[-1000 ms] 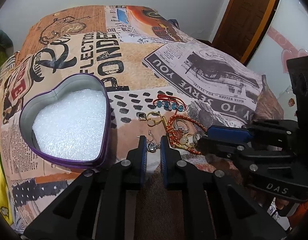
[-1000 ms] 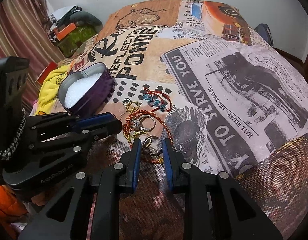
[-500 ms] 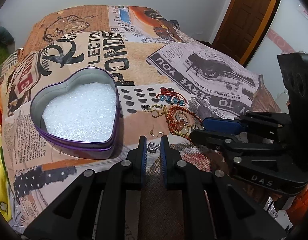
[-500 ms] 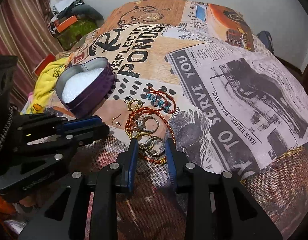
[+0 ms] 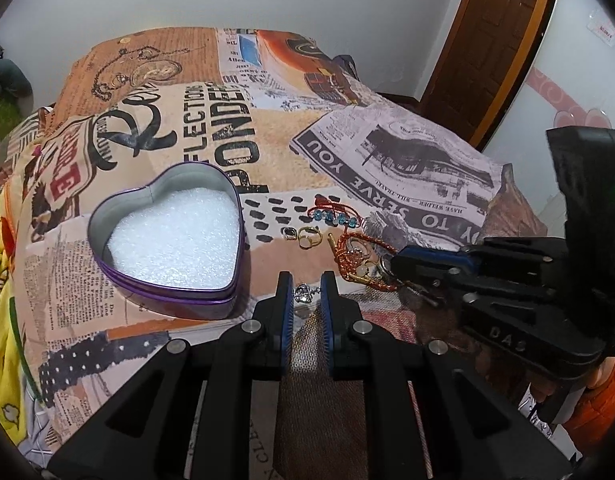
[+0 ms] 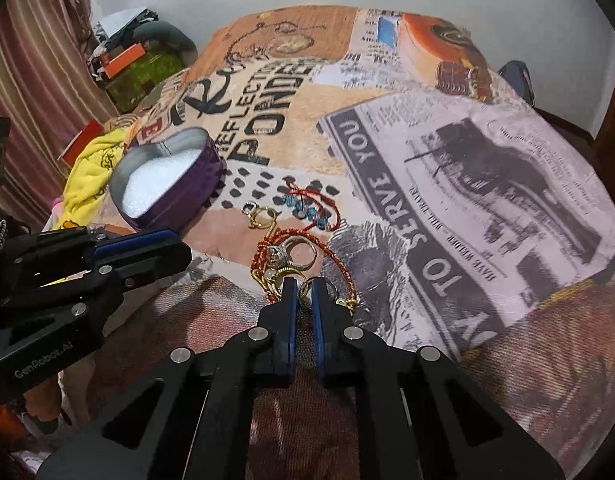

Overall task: Organize jewelry
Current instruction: 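Grasp a small silver earring with the left tool while the right tool grasps a silver ring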

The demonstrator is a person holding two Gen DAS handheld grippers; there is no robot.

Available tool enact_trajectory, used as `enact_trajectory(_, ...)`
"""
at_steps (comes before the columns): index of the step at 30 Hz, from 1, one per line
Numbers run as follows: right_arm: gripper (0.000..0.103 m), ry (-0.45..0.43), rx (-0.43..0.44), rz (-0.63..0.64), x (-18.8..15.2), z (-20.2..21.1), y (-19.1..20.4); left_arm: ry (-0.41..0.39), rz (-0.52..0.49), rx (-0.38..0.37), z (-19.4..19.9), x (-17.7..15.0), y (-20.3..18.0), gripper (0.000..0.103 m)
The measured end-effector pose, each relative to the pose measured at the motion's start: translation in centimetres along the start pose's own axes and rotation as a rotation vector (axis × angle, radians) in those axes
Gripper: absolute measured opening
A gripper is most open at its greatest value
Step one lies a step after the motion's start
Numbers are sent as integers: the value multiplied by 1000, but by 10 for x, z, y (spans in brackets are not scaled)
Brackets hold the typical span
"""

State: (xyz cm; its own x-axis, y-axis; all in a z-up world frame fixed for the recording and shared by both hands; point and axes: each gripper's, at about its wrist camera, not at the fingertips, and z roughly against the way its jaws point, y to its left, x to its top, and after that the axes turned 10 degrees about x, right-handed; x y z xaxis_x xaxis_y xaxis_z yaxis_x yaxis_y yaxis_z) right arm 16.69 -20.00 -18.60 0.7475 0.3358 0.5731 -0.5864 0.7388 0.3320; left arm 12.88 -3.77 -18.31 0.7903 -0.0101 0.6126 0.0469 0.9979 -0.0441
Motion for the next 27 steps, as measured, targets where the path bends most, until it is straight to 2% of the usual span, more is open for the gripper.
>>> enact_trajectory(5, 7, -2, -18, 16, 0, 10, 2, -16, 2, 5, 8, -1, 1, 12)
enact_trajectory(9, 16, 29, 5, -57, 3, 3, -8, -17, 4, 4, 10, -3, 1, 12)
enact_trajectory(13, 17, 37, 17, -81, 6, -4, -13, -17, 4, 6, 10, -3, 3, 12)
enact_trajectory(20, 17, 77, -8, -42, 7, -17, -9, -5, 16, 1, 5, -4, 9, 12)
enact_trajectory(22, 23, 76, -11, -34, 6, -17, -10, 0, 19, -1, 2, -5, 9, 12)
enact_trajectory(27, 23, 91, -15, -9, 5, -22, -10, 10, 22, -9, -1, -7, 9, 12)
